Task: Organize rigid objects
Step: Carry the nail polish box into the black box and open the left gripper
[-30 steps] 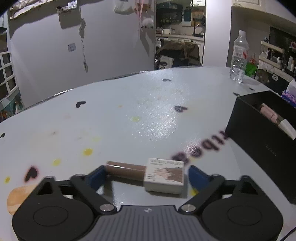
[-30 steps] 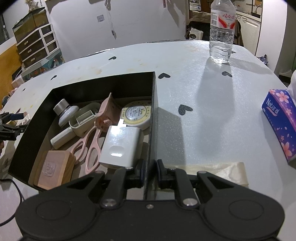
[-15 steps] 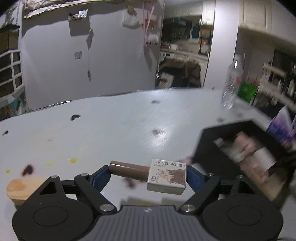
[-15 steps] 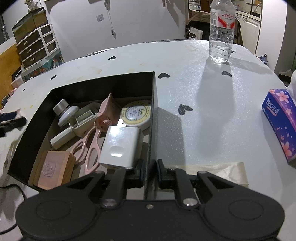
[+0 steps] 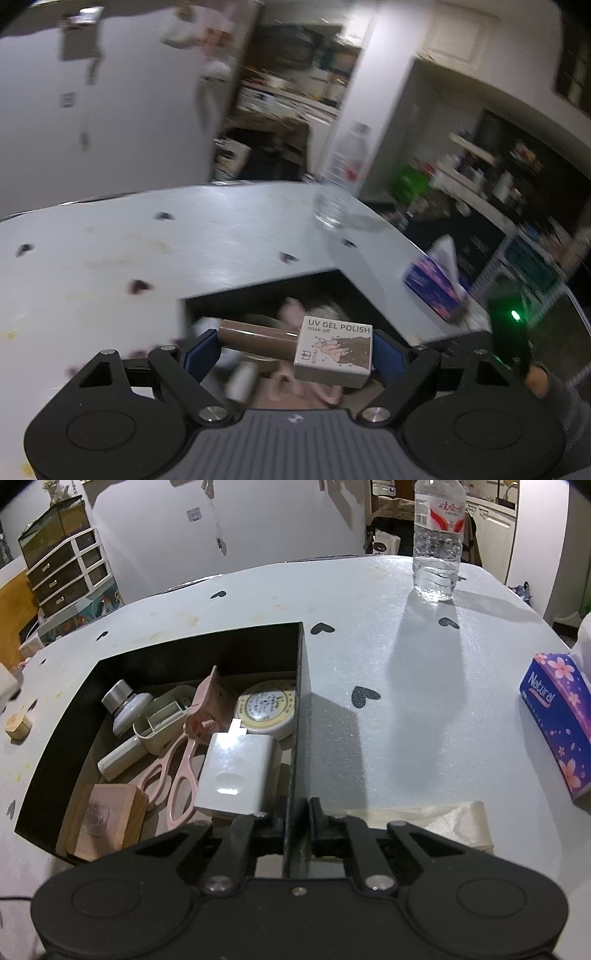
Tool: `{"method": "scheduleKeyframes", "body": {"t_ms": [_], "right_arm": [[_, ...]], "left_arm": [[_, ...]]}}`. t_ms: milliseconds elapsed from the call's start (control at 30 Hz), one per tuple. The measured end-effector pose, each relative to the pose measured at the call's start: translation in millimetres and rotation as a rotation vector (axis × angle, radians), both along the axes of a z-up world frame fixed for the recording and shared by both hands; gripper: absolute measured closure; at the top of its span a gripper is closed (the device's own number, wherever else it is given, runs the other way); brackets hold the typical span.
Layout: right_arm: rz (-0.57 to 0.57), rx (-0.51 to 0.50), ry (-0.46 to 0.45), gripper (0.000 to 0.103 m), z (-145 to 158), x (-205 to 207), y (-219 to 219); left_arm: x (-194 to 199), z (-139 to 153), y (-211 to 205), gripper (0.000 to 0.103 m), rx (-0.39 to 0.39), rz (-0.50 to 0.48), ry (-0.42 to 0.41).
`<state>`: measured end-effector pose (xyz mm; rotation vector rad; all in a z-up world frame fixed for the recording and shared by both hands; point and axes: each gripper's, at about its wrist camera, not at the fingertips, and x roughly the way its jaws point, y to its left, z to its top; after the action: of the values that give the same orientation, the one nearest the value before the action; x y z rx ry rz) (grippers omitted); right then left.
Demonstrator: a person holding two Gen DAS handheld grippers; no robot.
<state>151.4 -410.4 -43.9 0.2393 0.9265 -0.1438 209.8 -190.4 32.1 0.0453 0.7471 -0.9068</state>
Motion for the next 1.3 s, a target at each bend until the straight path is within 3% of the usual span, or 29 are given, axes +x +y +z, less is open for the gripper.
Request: {"method": "scheduleKeyframes", "body": {"t_ms": [133,267,500,800,1067,1300], "right_arm": [[-0.006,0.016,0.010,0.094,0.5,1.4,-2.7],[-0.002,0.020,0.026,0.094,1.6,3.7,-3.1],[0.025,0.025,0.064,0.093,3.6,10.3,-5.0],[0.038,0.049,0.088,0.092,4.6,13.5,-9.1],[0.038,0.056,0.093,0.091,5.2,14.6,-10.2],[0.038,0.051,0.096,0.091,5.7,14.8,-9.1]], "left_arm": [[-11.3,-14.1,-31.8,0.016,0.053,-0.065,0.039],[-13.6,-30.7,-48.7,0.016,0.080,-0.050,0.110],[-24.5,-45.4,-64.7,0.016,0.133,-0.052,0.091],[-19.3,-59.2,-65.4,0.015,0.095,0.019,0.154],[-23.1,-57.5,-63.9,0.005,0.109,-0.045,0.188],[-25.5,-56.8,-61.6,0.004,0.131,-0.059,0.202]]}}
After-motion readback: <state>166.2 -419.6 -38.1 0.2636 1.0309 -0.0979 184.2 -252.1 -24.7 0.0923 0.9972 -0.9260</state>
